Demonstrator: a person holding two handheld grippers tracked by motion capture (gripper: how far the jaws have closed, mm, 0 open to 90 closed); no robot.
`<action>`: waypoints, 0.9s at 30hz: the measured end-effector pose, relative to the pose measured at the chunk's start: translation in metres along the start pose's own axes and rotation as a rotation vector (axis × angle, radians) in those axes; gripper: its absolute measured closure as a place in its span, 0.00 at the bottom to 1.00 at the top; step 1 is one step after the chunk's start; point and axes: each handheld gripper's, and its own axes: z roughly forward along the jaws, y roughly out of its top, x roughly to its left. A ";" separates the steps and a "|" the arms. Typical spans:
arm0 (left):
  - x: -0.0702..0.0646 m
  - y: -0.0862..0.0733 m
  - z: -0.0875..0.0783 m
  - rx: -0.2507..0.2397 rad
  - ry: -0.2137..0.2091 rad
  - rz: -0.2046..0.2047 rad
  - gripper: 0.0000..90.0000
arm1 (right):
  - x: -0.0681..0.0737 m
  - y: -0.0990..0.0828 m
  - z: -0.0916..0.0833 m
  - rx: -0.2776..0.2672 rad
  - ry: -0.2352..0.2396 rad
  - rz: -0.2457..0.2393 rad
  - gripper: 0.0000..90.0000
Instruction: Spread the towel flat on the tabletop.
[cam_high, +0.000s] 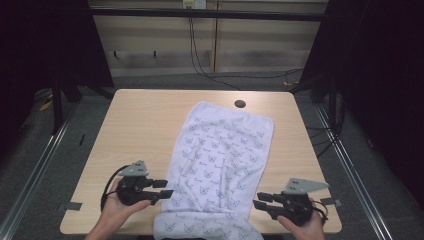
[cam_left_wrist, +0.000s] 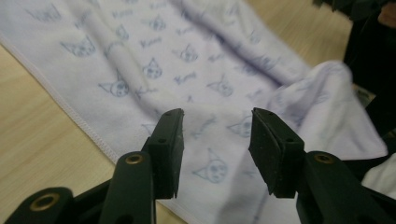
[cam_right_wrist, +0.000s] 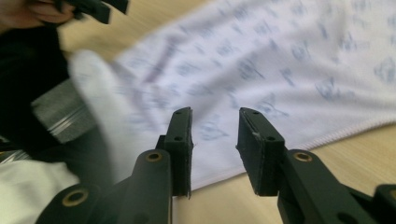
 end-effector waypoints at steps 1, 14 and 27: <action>0.004 0.000 0.010 0.027 0.025 0.008 0.63 | -0.006 0.000 0.008 0.017 -0.013 0.000 0.73; -0.016 -0.042 0.013 0.102 0.053 -0.014 0.66 | -0.004 -0.018 0.045 0.259 -0.089 -0.206 0.71; 0.001 -0.035 0.014 0.076 0.124 -0.044 0.66 | -0.052 -0.010 0.028 0.261 -0.299 -0.103 0.76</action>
